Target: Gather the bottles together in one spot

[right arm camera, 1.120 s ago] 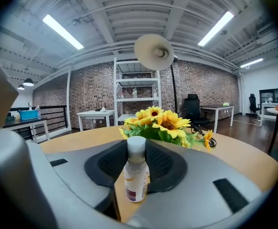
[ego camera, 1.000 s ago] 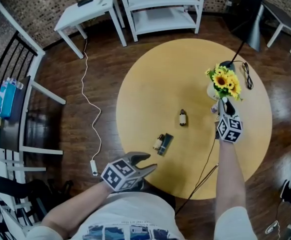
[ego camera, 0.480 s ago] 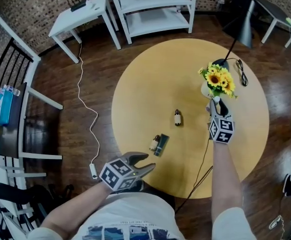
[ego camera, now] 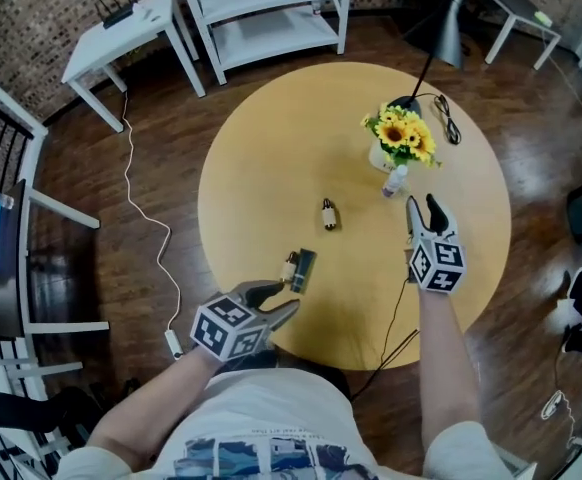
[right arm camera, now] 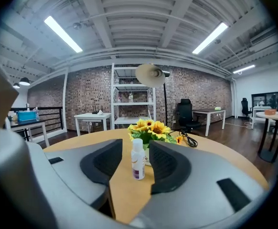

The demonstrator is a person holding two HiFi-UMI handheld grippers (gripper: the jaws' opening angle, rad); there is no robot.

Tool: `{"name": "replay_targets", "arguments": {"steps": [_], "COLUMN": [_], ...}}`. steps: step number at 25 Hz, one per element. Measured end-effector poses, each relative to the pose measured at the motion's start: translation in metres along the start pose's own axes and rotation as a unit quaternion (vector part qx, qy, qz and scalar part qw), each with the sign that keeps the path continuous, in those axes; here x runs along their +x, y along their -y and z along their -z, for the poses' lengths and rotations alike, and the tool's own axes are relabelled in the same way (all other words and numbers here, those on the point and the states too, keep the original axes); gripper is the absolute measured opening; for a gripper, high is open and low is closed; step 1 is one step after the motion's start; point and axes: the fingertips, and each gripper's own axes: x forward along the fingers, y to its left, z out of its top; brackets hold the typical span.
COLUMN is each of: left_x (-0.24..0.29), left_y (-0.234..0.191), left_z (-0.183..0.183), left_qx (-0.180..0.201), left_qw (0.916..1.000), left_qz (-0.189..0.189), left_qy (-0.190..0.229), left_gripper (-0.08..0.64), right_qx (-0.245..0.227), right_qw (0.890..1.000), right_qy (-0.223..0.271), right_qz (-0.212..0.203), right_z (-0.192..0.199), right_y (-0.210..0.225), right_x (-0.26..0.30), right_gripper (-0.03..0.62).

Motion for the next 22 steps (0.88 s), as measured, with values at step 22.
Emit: {"name": "replay_targets", "arguments": {"steps": [22], "left_x": [-0.057], "left_y": [0.034], "left_z": [0.058], "left_qx": [0.057], "left_qw": [0.9963], "left_qz": [0.058], "left_qy": [-0.028], "left_gripper": [0.189], "right_qx": [0.077], "right_qw": [0.986], "right_qy": [-0.135], "right_qz": [0.056], "right_z": [0.044], "right_y": [-0.218], "right_x": [-0.350], "right_gripper": [0.202]}}
